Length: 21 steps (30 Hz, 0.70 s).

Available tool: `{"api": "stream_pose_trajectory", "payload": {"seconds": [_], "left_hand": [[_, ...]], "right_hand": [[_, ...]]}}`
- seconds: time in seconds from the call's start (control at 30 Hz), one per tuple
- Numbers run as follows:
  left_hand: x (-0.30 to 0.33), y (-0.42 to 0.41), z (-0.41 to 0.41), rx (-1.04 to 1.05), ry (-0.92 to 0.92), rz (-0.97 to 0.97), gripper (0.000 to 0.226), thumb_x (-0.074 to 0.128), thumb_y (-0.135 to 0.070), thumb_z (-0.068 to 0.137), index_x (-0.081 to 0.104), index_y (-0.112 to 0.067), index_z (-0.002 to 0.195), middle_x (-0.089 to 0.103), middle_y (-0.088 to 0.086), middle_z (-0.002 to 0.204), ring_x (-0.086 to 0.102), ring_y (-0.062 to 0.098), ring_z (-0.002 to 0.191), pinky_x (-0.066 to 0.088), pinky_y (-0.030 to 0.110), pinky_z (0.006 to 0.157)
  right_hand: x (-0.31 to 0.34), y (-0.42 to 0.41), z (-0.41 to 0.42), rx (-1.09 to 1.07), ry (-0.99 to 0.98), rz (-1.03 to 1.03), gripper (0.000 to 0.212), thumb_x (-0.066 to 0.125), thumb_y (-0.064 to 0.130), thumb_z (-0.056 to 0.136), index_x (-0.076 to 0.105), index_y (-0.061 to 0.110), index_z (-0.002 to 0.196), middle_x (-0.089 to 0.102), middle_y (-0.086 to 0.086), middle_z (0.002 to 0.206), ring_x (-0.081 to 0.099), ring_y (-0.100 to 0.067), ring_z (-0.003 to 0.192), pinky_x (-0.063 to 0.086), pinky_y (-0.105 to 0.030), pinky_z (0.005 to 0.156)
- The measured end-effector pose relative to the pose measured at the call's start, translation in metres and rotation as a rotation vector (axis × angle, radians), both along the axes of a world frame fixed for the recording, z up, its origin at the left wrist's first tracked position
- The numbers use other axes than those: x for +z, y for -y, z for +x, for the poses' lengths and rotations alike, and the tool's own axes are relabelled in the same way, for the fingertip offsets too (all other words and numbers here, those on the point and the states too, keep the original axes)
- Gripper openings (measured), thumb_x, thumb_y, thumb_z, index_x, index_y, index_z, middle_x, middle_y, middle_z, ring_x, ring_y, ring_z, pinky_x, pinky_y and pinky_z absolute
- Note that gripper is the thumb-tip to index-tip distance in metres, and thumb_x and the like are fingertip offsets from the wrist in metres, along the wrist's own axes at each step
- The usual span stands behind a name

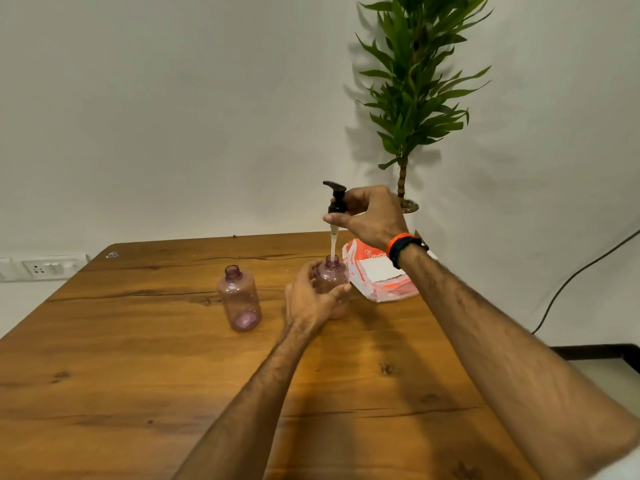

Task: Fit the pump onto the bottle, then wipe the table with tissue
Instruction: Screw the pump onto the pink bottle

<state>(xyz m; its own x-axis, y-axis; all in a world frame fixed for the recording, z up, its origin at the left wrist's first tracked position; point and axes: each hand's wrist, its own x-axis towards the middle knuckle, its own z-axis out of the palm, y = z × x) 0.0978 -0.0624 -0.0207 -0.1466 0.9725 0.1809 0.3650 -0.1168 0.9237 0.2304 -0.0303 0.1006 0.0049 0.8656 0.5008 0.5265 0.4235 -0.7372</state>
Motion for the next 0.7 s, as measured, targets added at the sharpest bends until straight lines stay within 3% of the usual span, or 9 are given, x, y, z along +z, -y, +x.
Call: {"api": "stream_pose_trajectory", "payload": {"seconds": [0.13,0.33,0.47,0.7], "left_hand": [[-0.003,-0.001,-0.002,0.001,-0.006,0.01,0.079,0.086,-0.049,0.058,0.054,-0.029,0.127,0.064,0.0,0.125,0.066,0.014,0.104,0.058,0.042,0.089],[-0.007,-0.001,-0.005,-0.016,-0.065,0.055,0.074,0.077,-0.056,0.06,0.054,-0.029,0.125,0.067,-0.007,0.115,0.068,0.01,0.099,0.06,0.038,0.083],[-0.008,-0.004,-0.007,-0.032,-0.081,0.047,0.073,0.078,-0.06,0.061,0.053,-0.031,0.124,0.068,-0.007,0.116,0.067,0.009,0.099,0.06,0.038,0.082],[-0.012,-0.007,-0.008,-0.034,-0.096,0.072,0.064,0.079,-0.053,0.065,0.055,-0.032,0.12,0.067,-0.009,0.11,0.067,0.008,0.096,0.061,0.038,0.08]], "right_hand": [[-0.027,-0.001,-0.005,0.007,0.037,-0.101,0.037,0.087,0.032,0.067,0.076,0.019,0.099,0.072,0.012,0.082,0.061,0.014,0.07,0.042,0.001,0.06],[-0.059,0.005,-0.006,0.029,0.042,-0.178,0.032,0.087,0.025,0.067,0.076,0.017,0.097,0.063,0.026,0.071,0.056,0.024,0.064,0.037,0.005,0.052],[-0.066,0.006,-0.007,0.003,0.06,-0.191,0.029,0.086,0.026,0.068,0.076,0.02,0.095,0.063,0.024,0.073,0.057,0.015,0.066,0.038,0.003,0.05],[-0.069,0.005,-0.009,-0.046,0.04,-0.173,0.031,0.091,0.034,0.058,0.073,0.026,0.082,0.067,0.019,0.069,0.064,0.007,0.068,0.05,-0.011,0.061]]}}
